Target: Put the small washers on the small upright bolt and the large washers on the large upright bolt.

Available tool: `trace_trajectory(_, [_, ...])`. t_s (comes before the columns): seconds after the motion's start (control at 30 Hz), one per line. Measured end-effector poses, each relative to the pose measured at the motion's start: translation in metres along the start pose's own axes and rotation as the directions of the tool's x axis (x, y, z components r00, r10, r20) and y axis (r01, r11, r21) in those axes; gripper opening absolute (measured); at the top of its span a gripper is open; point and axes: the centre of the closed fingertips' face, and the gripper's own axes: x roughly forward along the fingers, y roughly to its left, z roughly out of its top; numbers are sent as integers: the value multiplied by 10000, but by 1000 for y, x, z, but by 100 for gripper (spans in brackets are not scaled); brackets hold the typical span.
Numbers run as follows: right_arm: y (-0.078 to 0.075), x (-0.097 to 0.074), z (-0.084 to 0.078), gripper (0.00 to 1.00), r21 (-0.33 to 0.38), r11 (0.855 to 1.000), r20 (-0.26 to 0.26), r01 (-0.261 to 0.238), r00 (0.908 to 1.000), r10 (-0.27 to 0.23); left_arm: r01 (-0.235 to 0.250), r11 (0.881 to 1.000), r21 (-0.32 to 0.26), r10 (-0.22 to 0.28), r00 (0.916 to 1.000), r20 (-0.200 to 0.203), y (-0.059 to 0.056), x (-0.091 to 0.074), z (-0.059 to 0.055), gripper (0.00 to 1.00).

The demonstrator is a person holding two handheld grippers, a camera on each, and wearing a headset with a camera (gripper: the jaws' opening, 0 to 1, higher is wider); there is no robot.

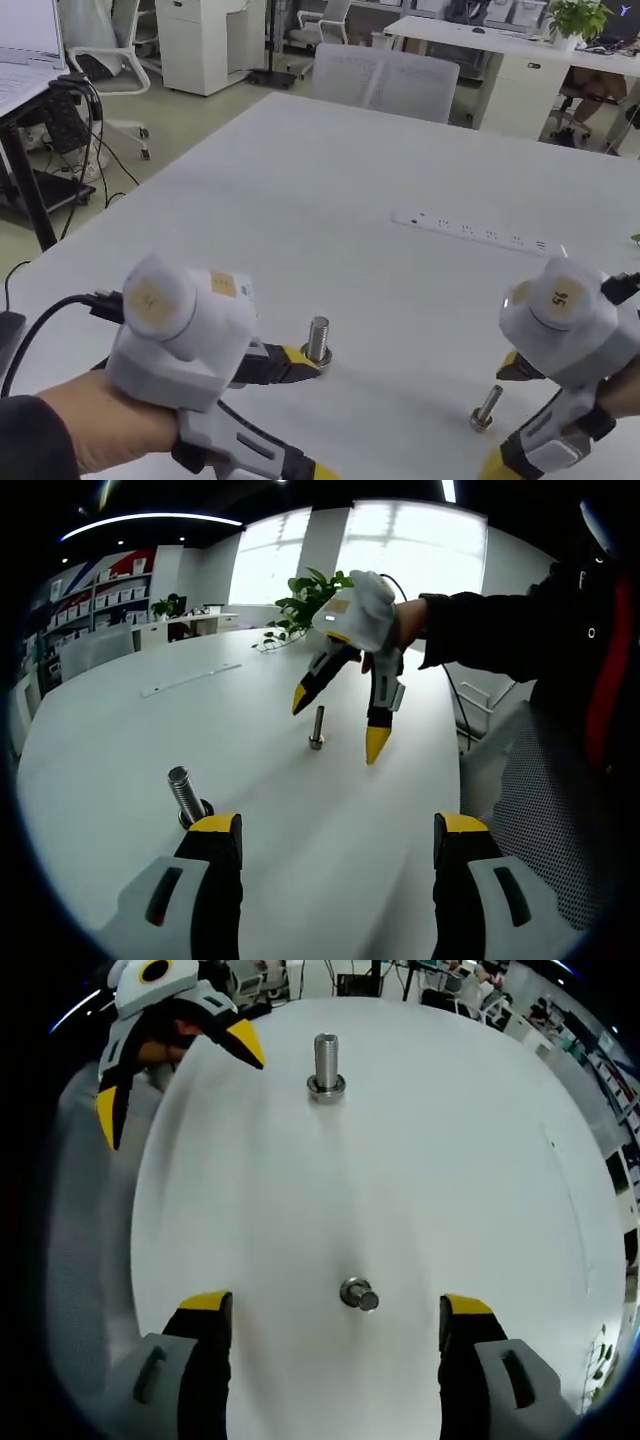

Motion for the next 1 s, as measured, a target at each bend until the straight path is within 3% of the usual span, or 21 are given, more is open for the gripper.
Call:
trace_trajectory(0.1, [2, -4, 3, 99, 293, 9994, 592, 163, 9981, -180, 21, 10000, 18, -21, 10000, -10, -1, 1, 0, 78])
trace_trajectory(0.3, [8, -20, 6, 100, 651, 9960, 1417, 614, 9874, -701, 26, 10000, 72, -26, 10000, -20, -2, 1, 2, 79])
trace_trajectory(0.57, [24, -36, 0, 100, 1171, 9899, 1960, 800, 9753, -1020, -15, 9998, 204, 16, 10000, -39, -4, 1, 5, 81])
trace_trajectory(0.8, [39, -51, 0, 100, 1515, 9832, 2535, 1021, 9574, -1384, -438, 9981, 431, 432, 9990, 140, 0, -11, 18, 85])
trace_trajectory(1.0, [51, -63, 4, 100, 1713, 9778, 3038, 1203, 9377, -1685, -808, 9950, 582, 799, 9966, 181, -4, -26, 23, 91])
